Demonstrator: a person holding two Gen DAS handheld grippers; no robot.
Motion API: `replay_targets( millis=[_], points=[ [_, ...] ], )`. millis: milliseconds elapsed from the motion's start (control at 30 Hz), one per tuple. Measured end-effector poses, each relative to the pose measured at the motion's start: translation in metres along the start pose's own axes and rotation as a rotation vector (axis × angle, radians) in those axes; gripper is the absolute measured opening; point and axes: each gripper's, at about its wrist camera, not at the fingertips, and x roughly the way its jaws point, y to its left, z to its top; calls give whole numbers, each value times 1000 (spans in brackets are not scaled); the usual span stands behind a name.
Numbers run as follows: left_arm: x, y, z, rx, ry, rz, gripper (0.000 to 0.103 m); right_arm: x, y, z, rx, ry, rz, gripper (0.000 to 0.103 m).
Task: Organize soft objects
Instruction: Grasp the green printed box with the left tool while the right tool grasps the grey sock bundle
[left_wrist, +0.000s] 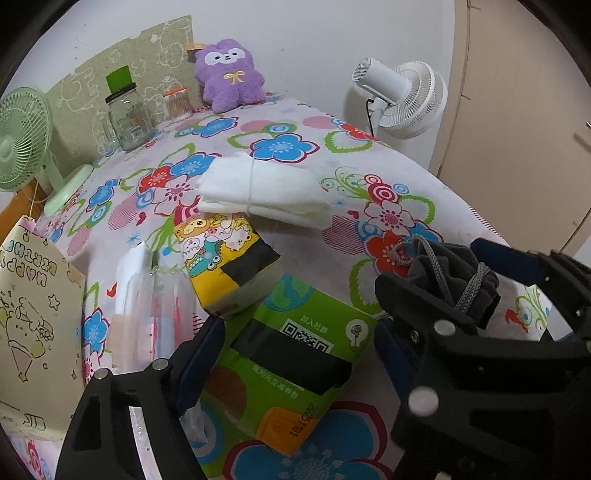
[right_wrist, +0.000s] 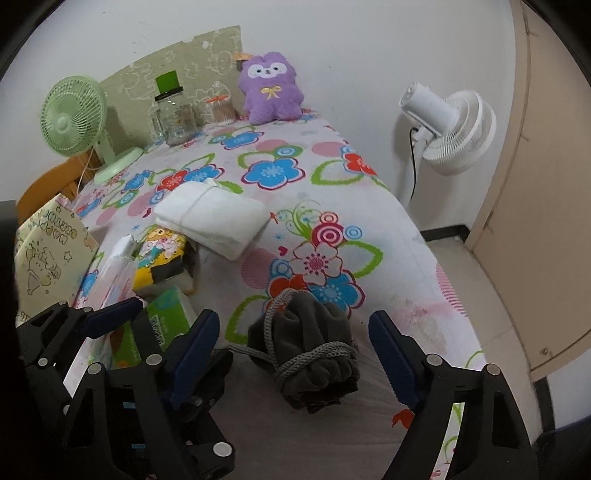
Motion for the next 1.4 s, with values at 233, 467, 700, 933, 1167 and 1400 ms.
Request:
replay_targets(
  millis=[233, 467, 700, 933, 1167, 1400],
  points=[
    [-1, -2, 0, 20, 3, -18, 76, 10, -6, -2, 52, 48, 53, 63],
    [-4, -6, 0, 39, 2, -33, 65, 6, -2, -3, 44, 48, 68, 54],
    [-7, -4, -1, 28, 6, -34, 58, 0, 7, -2, 19, 36, 62, 52],
    [-19, 6, -1, 12, -25, -31, 55, -10, 17, 2, 6, 15, 64, 52],
    [-35, 16, 4, -5, -66, -23, 54, -24, 29, 11, -7, -18, 61, 51],
    [-53, 26, 9, -21, -106, -9, 53, -38, 43, 21, -26, -57, 63, 51]
  ],
)
